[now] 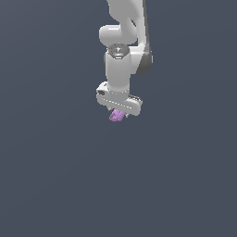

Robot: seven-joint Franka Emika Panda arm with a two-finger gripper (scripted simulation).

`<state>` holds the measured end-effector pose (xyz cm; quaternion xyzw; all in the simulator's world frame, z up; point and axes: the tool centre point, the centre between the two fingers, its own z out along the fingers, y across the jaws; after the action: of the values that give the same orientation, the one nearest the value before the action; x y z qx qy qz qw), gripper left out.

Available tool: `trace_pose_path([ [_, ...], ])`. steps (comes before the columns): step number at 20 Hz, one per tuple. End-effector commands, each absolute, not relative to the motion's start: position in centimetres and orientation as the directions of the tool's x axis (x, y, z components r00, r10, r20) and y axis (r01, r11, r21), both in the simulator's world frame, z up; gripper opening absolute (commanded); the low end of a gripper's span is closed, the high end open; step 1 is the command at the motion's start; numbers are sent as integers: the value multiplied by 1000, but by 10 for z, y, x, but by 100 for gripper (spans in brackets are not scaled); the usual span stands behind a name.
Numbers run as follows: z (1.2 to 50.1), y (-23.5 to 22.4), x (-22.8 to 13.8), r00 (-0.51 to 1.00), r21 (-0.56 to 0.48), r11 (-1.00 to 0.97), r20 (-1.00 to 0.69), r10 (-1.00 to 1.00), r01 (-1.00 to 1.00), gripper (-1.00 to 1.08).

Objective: Pick up the object and move it to a goal position.

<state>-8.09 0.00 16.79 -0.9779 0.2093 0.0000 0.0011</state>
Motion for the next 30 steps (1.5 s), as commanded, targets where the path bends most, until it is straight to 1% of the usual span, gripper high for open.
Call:
trace_pose_path([
  [1,193,-12,-88,912,-3,-912,-1,-410,-410,-100],
  [19,376,-101,-130,912,-2,-912,-1,-411,-411,-100],
  [24,412,-118,-136,912,-1,-912,-1,-411,-411,-100],
  [30,439,-131,-140,912,-1,-912,0,-410,-410,-100],
])
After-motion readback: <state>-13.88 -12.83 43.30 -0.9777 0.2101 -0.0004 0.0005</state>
